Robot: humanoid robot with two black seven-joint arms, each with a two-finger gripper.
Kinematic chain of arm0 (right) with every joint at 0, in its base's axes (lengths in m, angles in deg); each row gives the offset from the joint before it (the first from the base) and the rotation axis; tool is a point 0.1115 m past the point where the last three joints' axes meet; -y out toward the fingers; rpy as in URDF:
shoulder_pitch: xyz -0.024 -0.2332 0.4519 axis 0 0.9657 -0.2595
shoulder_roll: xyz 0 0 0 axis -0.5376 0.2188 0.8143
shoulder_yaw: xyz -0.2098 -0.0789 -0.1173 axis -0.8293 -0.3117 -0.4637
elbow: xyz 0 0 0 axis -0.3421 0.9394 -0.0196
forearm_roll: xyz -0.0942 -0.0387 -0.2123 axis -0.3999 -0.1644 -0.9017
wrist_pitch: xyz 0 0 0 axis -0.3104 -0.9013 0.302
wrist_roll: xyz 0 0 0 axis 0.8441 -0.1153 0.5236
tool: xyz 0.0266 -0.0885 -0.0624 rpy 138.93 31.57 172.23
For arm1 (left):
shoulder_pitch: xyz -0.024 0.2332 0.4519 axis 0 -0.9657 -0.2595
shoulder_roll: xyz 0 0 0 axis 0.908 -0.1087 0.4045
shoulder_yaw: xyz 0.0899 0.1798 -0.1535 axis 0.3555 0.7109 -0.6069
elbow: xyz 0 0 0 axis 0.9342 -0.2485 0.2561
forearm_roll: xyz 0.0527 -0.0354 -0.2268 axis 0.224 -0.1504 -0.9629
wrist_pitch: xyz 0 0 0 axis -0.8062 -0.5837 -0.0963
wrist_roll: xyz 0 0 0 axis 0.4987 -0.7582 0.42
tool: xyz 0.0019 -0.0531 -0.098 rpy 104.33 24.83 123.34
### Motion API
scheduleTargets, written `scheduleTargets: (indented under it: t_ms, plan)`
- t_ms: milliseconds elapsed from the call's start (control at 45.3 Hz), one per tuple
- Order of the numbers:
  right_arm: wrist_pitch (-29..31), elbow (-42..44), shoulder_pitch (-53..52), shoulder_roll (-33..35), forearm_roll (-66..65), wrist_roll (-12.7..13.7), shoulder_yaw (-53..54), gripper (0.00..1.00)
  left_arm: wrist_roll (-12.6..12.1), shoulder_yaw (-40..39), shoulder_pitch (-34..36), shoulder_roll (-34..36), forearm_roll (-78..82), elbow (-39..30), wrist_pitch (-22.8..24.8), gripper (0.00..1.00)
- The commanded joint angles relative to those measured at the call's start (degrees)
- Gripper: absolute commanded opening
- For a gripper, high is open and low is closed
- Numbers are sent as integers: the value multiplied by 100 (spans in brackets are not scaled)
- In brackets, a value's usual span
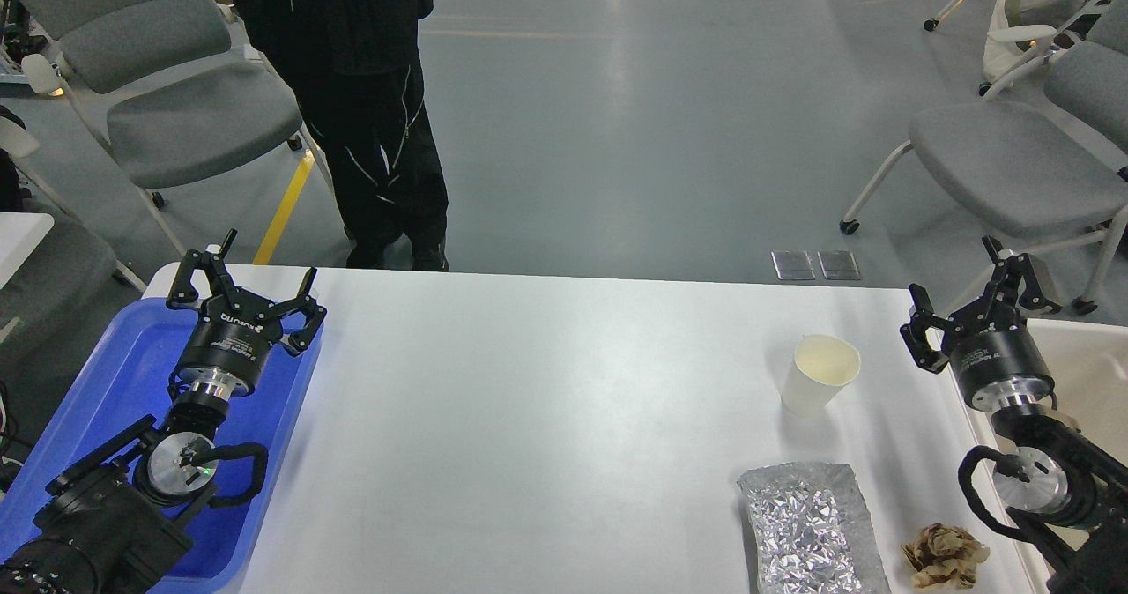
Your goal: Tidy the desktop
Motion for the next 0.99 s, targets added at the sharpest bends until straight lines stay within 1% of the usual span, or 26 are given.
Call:
scheduleTargets:
  t_ms: [0, 882, 971]
  plan:
    - [5, 35, -20, -5, 0, -8, 11, 100, 0, 0, 0, 0, 0, -1, 0, 100]
    - [22, 141, -81, 57, -61, -25, -77, 100, 0, 9, 0, 0, 9, -1, 44, 100]
    - [5, 272, -99, 57, -61, -25, -77, 100, 0, 9, 0, 0, 9, -1, 44, 100]
